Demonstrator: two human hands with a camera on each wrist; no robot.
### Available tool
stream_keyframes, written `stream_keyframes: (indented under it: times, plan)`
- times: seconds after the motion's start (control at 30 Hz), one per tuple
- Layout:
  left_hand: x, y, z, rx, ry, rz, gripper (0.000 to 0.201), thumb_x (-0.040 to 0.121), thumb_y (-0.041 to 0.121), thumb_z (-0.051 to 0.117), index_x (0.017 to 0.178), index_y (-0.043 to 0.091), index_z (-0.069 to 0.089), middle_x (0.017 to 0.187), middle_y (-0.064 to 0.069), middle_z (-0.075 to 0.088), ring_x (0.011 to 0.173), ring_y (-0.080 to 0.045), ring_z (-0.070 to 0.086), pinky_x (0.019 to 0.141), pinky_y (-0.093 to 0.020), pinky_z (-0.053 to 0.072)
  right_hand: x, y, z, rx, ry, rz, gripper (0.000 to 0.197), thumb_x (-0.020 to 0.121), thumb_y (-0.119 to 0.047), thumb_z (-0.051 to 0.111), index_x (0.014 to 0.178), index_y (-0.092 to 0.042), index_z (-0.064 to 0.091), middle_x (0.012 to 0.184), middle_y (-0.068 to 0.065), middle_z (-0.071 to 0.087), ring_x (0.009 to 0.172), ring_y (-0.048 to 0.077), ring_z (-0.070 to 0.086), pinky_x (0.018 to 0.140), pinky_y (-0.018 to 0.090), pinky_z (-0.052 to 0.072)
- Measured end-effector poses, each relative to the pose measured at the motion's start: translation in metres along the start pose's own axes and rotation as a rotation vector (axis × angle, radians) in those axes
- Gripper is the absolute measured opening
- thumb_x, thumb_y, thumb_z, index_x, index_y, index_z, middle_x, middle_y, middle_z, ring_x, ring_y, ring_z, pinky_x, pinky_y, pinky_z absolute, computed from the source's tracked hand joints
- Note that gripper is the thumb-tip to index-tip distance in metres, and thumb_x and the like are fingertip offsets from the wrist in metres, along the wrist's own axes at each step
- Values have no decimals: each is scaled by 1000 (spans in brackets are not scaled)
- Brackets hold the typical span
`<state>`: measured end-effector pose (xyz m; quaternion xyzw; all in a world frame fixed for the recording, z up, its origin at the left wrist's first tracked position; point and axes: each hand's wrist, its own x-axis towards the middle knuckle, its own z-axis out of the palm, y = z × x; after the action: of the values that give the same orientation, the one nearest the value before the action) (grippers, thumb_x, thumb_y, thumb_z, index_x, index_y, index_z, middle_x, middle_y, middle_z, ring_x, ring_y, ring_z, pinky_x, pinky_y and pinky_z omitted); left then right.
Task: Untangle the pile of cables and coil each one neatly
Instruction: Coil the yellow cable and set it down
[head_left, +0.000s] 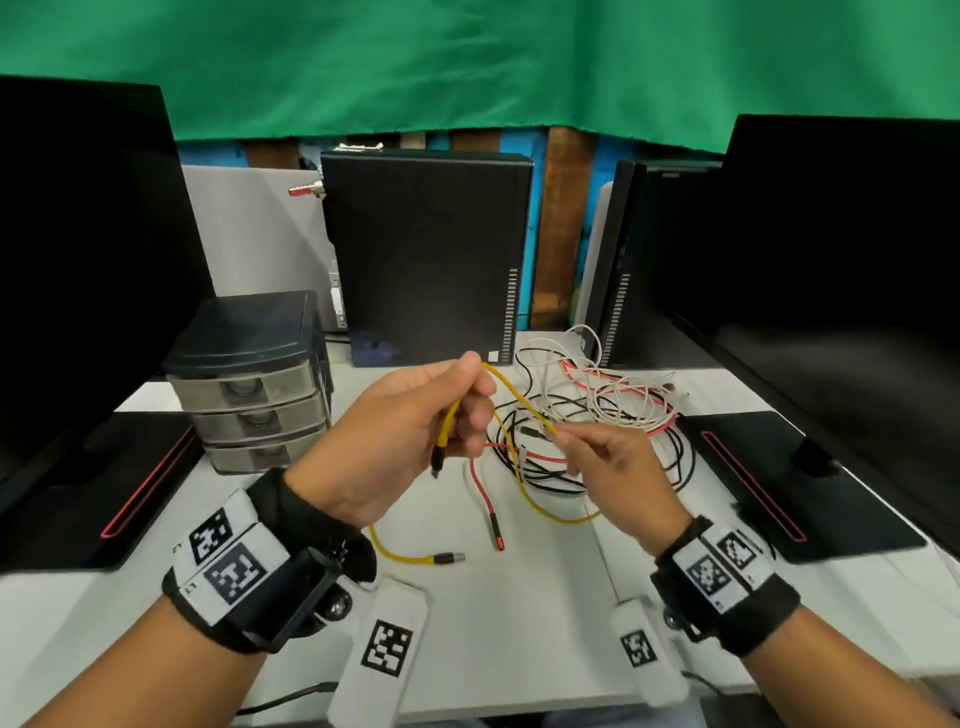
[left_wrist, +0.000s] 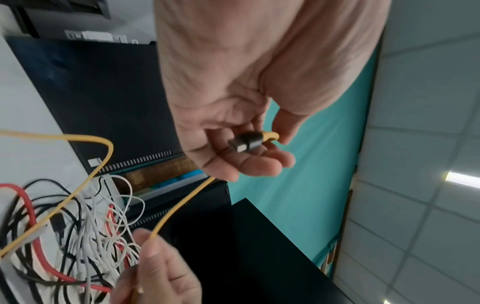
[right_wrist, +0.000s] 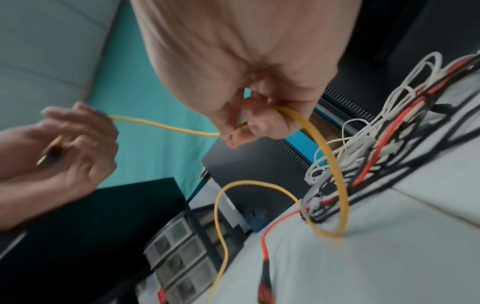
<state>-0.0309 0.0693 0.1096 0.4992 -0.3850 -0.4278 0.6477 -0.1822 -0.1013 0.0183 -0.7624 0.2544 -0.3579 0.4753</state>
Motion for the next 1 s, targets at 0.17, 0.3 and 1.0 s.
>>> stream_keyframes:
  times: [0.17, 0.3, 1.0]
  plan:
    - [9, -10, 13, -62, 86, 88, 27, 96, 25, 52, 113, 11, 68, 70, 2, 41, 63, -9, 47, 70, -27, 53, -31, 22, 13, -72, -224, -37, 21, 96, -38, 60, 99, -29, 79, 78, 4, 73, 68, 32, 56, 66, 39, 48]
    - [10, -15, 17, -31, 148, 113, 32, 94, 34, 53, 108, 13, 72, 65, 3, 40, 55, -8, 45, 65, -25, 53, -48, 20, 21, -137, -384, -30, 21, 100, -27, 59, 105, -27, 79, 91, -7, 76, 75, 2, 64, 75, 23, 50]
    - [15, -45, 1, 409, 42, 121, 28, 104, 13, 47, 91, 13, 72, 74, -1, 74, 74, -15, 73, 70, -23, 56, -65, -103, -18, -118, -353, -306, 19, 99, -21, 57, 90, -19, 73, 65, -21, 58, 59, -2, 51, 61, 11, 38]
